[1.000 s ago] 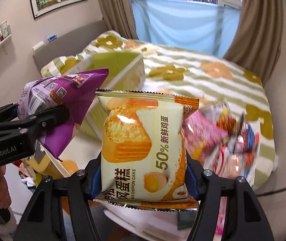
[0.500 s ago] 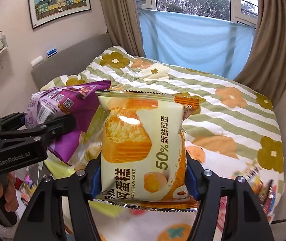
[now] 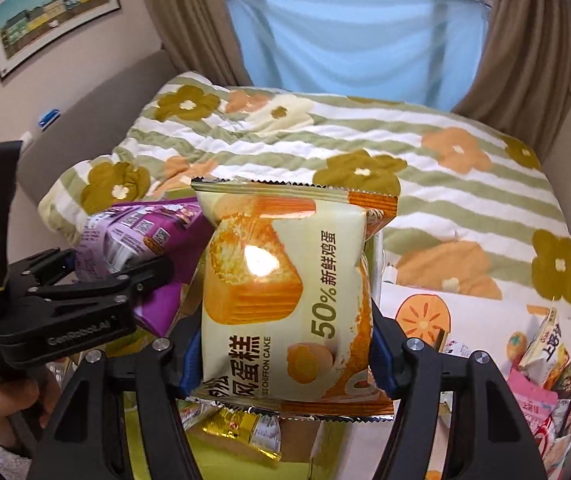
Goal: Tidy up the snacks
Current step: 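Carry the purple bag and cake packet into the box and release them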
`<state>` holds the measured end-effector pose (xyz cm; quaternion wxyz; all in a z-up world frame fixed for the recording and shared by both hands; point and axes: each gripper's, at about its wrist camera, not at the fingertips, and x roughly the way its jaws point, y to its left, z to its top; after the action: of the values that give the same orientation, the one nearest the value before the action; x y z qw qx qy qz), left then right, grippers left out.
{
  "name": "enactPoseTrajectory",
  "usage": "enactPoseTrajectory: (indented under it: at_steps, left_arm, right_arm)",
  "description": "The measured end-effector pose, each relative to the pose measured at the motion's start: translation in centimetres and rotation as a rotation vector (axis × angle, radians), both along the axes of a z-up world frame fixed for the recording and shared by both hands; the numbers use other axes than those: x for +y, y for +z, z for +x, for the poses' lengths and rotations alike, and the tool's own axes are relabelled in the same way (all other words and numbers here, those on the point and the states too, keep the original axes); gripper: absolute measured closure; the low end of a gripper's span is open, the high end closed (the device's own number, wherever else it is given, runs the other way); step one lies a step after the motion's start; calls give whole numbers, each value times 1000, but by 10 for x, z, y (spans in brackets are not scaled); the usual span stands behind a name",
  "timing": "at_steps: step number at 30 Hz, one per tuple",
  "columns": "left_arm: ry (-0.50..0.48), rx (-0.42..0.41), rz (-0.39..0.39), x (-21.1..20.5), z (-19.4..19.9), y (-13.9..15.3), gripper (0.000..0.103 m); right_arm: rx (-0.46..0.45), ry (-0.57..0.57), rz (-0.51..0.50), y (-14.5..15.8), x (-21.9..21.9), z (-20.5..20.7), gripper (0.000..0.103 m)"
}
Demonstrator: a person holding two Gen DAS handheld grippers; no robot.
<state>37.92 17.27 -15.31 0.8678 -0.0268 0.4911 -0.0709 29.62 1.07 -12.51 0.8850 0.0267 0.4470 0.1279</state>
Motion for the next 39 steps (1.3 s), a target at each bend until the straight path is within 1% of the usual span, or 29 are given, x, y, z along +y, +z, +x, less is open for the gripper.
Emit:
enactPoseTrajectory:
  at_steps: [2, 3, 4, 9, 14, 17, 20, 27, 29, 30, 31, 39]
  left_arm:
    - [-4, 9, -1, -2, 5, -6, 18]
    - [-3, 13, 7, -2, 8, -8, 4]
    - [6, 9, 17, -2, 9, -10, 1]
    - [23, 24, 39, 0, 6, -11, 1]
    - [44, 25, 46, 5, -16, -3, 1]
    - [60, 27, 54, 8, -22, -2, 1]
    - [72, 33, 51, 10, -24, -3, 1]
    - [106, 39, 81, 15, -31, -5, 1]
    - [116, 44, 86, 16, -34, -6, 1]
    - [117, 45, 85, 16, -36, -7, 1]
    - [117, 44, 85, 17, -38, -7, 1]
    - [106, 40, 89, 15, -58, -1, 1]
  right_arm:
    - [14, -6, 0, -3, 0, 5, 41]
    - [20, -6, -1, -5, 1, 8, 41]
    - [25, -4, -1, -7, 0, 9, 41]
    - [42, 8, 20, -13, -2, 22, 41]
    - [60, 34, 56, -13, 1, 30, 41]
    - [76, 48, 89, -15, 5, 36, 41]
    - [93, 64, 95, -23, 12, 46, 41]
    - [120, 69, 103, -40, 18, 59, 40]
    - [118, 71, 119, -42, 16, 60, 30]
    - [109, 73, 130, -40, 14, 59, 14]
    - [101, 76, 136, -39, 13, 58, 6]
    - [81, 80, 124, -32, 10, 39, 6]
